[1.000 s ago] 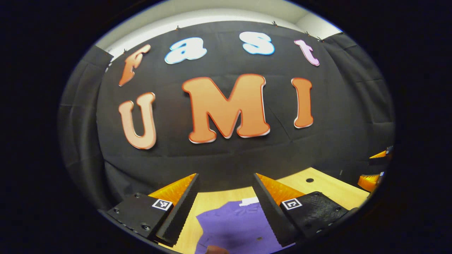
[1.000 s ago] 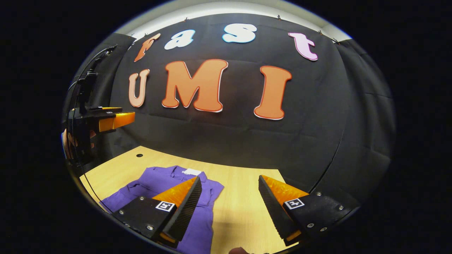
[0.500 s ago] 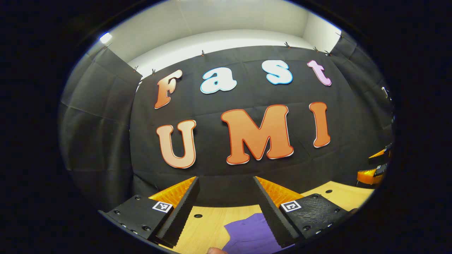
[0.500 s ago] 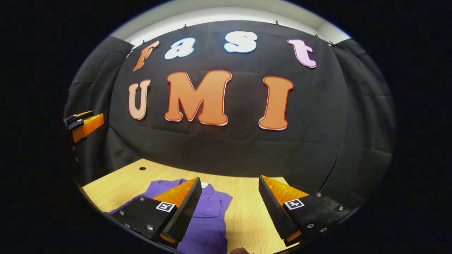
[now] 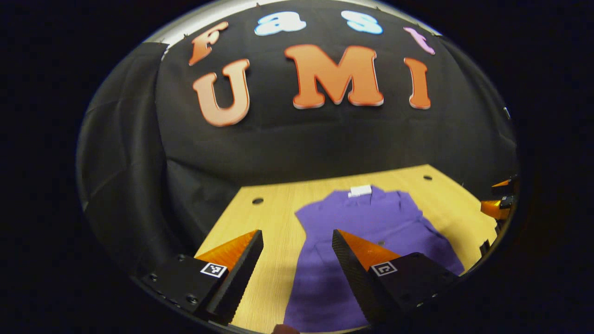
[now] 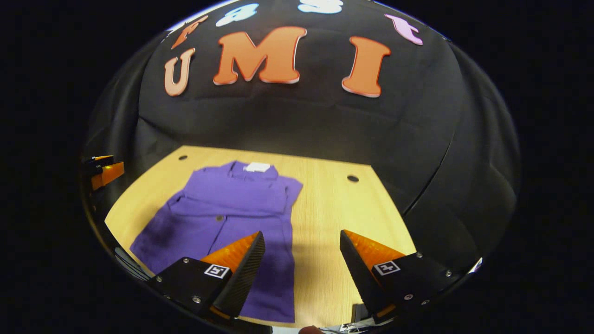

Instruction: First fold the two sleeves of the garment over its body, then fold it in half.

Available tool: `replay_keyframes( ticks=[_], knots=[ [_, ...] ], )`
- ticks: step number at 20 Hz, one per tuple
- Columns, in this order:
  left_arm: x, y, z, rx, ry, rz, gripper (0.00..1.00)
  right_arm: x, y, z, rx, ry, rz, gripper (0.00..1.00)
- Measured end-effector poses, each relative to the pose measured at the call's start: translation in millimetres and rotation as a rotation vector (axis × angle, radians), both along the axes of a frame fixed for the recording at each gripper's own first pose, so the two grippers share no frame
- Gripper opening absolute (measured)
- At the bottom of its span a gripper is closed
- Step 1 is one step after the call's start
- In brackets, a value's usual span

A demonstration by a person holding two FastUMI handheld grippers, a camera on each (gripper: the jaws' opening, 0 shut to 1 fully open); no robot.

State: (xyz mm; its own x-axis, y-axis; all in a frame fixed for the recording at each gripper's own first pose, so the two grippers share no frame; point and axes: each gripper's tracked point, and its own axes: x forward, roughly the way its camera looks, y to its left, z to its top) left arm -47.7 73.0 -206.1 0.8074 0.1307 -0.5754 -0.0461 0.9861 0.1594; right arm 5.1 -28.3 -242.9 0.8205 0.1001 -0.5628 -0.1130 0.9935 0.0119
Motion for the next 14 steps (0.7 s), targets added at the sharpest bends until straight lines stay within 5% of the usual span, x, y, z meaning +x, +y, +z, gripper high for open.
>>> replay_keyframes(
  ticks=[8,14],
  knots=[
    [-70,14,-118,-0.031,0.377,0.011,0.98,-56,6,-101,-0.006,0.267,0.023,0.97],
    [-106,13,-160,-0.108,0.554,0.038,0.98,-89,19,-145,0.069,0.457,0.03,0.97]
  ],
)
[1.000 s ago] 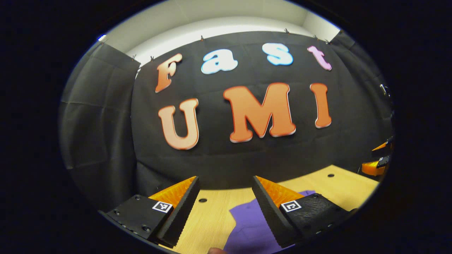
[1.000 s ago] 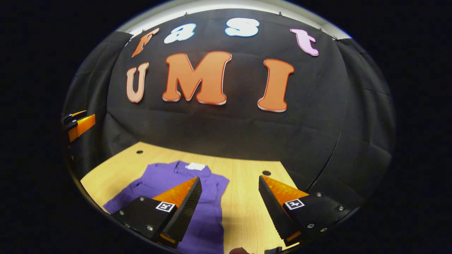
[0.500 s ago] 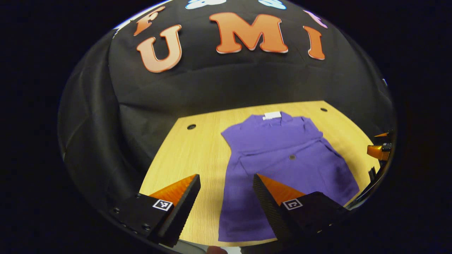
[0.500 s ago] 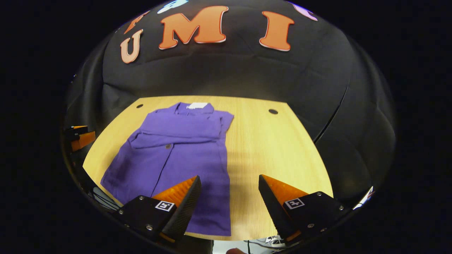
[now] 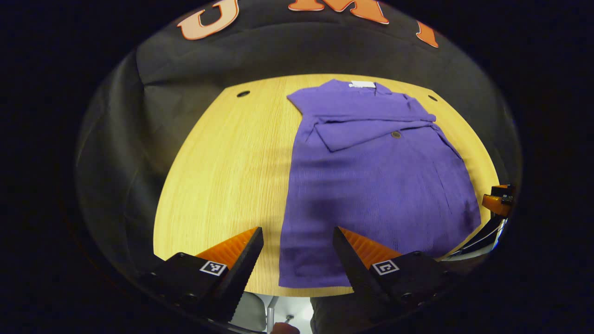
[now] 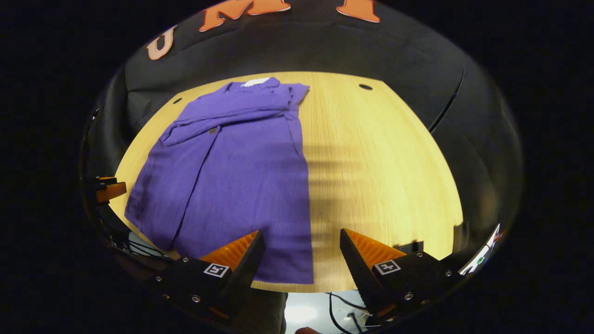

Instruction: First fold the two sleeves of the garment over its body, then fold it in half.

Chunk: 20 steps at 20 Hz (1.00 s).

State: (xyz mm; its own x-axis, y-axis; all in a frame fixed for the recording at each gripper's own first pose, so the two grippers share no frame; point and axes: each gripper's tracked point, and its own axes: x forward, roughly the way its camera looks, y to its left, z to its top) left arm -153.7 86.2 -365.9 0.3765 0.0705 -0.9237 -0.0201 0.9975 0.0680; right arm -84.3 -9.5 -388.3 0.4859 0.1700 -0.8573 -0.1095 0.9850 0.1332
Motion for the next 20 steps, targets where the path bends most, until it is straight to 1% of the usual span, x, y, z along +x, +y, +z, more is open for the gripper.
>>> replay_keyframes(
  ticks=[1,4,7,9,11,13,14,15,16,18,19,20],
  knots=[
    [-8,-1,-6,-0.018,0.035,0.015,0.98,-9,3,-6,0.011,0.047,0.011,0.98],
    [-25,-3,-19,-0.067,0.132,0.037,0.98,-19,2,-18,0.004,0.098,0.023,0.98],
    [-39,4,-28,-0.056,0.197,0.026,0.99,-25,4,-27,0.01,0.144,0.014,0.98],
    [-46,2,-34,-0.073,0.239,0.02,0.99,-29,9,-30,0.024,0.172,0.015,0.97],
    [-54,5,-42,-0.078,0.278,0.039,0.98,-33,12,-34,0.02,0.195,0.024,0.97],
    [-60,9,-49,-0.087,0.308,0.057,0.99,-32,11,-36,0.003,0.194,0.034,0.97],
    [-61,9,-52,-0.101,0.322,0.07,0.99,-34,11,-35,0.002,0.202,0.035,0.96],
    [-55,9,-49,-0.104,0.309,0.061,0.99,-35,12,-36,-0.004,0.211,0.037,0.96],
    [-54,10,-51,-0.1,0.325,0.05,0.99,-35,11,-37,-0.01,0.221,0.041,0.96],
    [-46,8,-51,-0.099,0.352,0.041,0.99,-36,12,-38,-0.022,0.236,0.055,0.9],
    [-43,5,-52,-0.103,0.369,0.042,0.98,-37,11,-39,-0.041,0.243,0.063,0.7],
    [-38,0,-52,-0.11,0.387,0.041,0.81,-38,14,-38,-0.04,0.247,0.076,0.81]
  ],
)
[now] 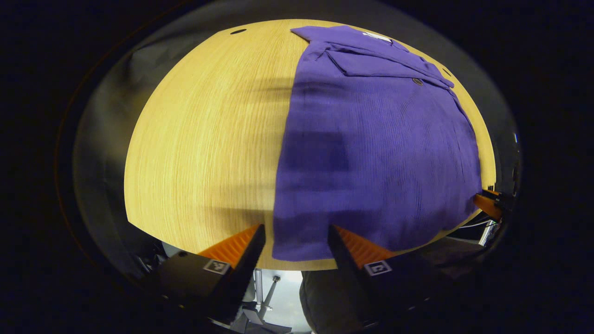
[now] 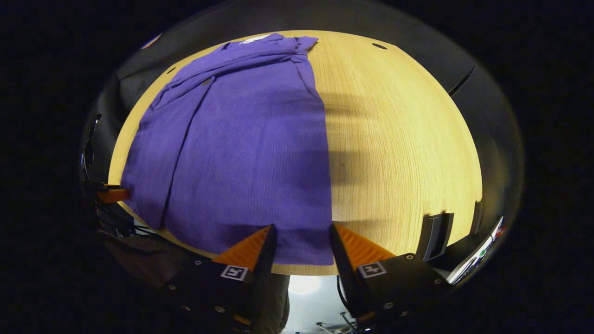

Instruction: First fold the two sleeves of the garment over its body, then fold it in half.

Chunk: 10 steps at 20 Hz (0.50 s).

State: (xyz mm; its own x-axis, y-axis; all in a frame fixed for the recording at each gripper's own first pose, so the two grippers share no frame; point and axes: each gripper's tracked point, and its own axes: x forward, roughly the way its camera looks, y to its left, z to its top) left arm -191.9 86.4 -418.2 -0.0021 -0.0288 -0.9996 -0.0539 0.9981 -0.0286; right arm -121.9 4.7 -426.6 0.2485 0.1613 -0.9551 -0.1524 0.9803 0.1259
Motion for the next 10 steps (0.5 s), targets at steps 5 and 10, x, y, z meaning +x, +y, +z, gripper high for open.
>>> replay_keyframes(
  ticks=[5,10],
  knots=[
    [18,-19,-4,-0.042,0.066,0.01,0.19,4,7,1,0.031,0.009,-0.026,0.18],
    [32,-16,15,-0.082,0.055,0.024,0.13,7,11,16,0.109,0.032,-0.121,0.03]
  ],
)
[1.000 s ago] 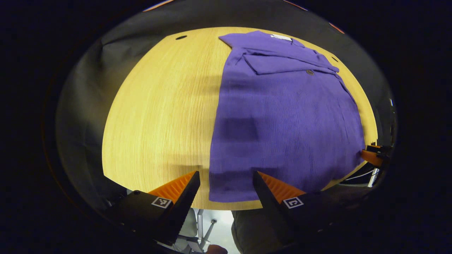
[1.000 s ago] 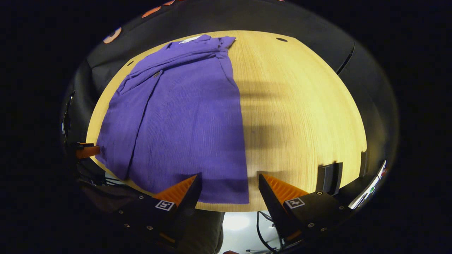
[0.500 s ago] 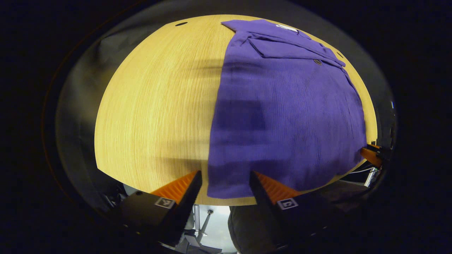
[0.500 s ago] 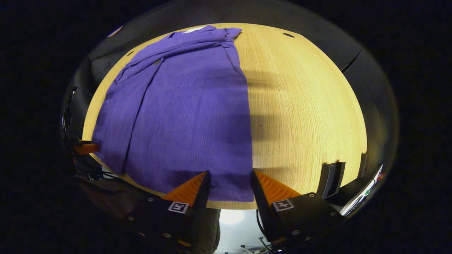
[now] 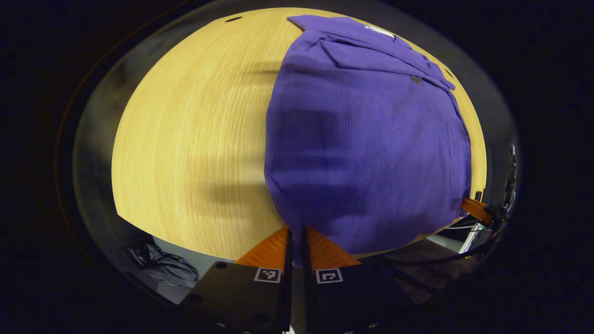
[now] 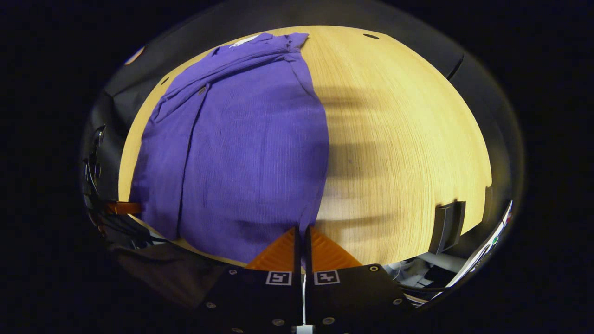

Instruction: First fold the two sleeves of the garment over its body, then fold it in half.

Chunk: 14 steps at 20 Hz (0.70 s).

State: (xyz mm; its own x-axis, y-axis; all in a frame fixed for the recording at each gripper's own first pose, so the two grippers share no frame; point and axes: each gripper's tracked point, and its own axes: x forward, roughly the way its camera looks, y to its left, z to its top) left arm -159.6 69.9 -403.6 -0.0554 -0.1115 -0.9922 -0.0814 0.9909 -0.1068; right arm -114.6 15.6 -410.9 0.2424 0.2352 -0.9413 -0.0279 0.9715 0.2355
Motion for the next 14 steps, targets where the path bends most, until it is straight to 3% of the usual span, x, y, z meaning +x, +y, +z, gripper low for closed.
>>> replay_keyframes(
  ticks=[5,11,13,14],
  knots=[
    [30,-3,44,-0.042,-0.11,-0.03,0.13,23,8,46,0.092,-0.075,-0.051,0.02],
    [87,-2,75,-0.1,-0.239,-0.114,0.13,81,30,113,0.171,-0.227,-0.1,0.01],
    [106,1,78,-0.117,-0.262,-0.14,0.13,88,17,116,0.084,-0.25,-0.079,0.01],
    [110,2,79,-0.123,-0.262,-0.158,0.13,85,11,109,0.035,-0.232,-0.078,0.13]
  ],
)
